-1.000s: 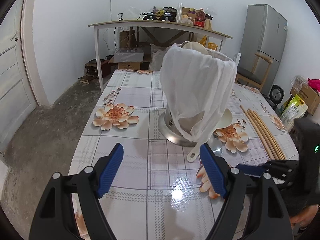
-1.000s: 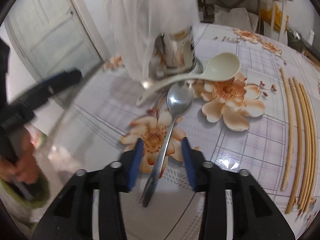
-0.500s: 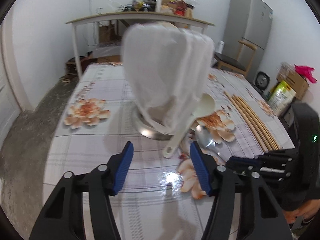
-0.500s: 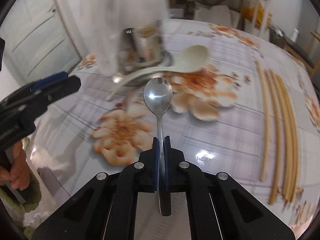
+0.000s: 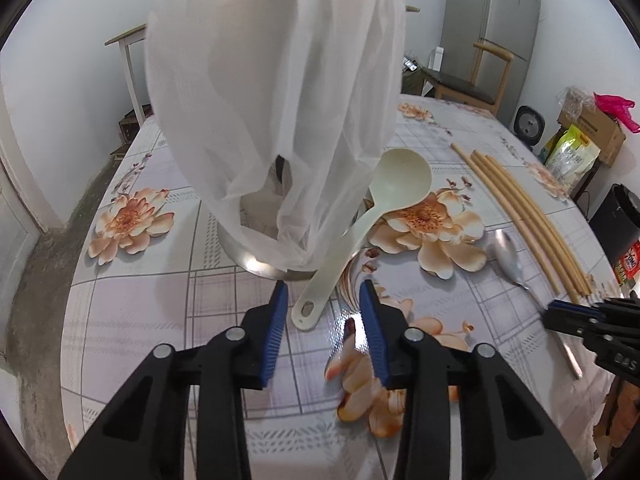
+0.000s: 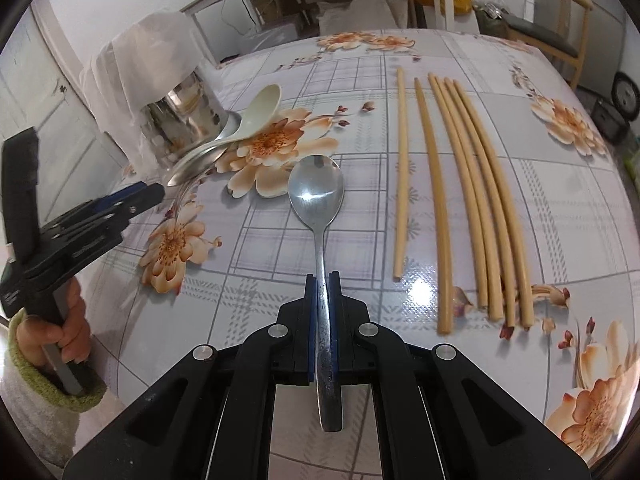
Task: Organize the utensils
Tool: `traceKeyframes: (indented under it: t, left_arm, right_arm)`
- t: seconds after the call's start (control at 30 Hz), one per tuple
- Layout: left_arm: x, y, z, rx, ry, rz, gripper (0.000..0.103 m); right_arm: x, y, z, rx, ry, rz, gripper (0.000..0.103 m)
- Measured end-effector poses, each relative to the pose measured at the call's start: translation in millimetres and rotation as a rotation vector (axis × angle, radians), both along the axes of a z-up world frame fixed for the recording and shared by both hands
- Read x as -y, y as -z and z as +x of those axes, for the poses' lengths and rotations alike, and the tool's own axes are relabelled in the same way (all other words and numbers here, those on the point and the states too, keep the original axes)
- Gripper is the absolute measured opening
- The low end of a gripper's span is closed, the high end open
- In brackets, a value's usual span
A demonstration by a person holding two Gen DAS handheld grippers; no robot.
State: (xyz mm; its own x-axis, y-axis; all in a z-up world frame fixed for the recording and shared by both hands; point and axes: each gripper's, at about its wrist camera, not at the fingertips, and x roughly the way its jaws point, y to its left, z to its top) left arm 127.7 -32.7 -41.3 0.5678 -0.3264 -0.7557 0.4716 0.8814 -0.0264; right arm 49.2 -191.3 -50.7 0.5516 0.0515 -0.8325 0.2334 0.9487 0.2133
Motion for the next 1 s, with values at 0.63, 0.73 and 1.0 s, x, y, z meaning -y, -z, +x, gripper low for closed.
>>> traceKeyframes:
  t: [0.63, 0.73, 1.0]
  left_arm:
    - [17, 11, 2, -0.026, -0.057, 0.049, 0.004]
    - [17, 10, -4, -0.036, -0.067, 0.044, 0.003]
    - [12, 4, -37, -0.088, -0.088, 0.048, 0.003]
  right_arm:
    - [8, 2, -7, 0.045, 0.018, 0.098, 0.004]
    - [10, 2, -10, 0.047, 0.027, 0.11, 0.004]
    - [14, 2, -21, 0.042, 0.051, 0.14, 0.004]
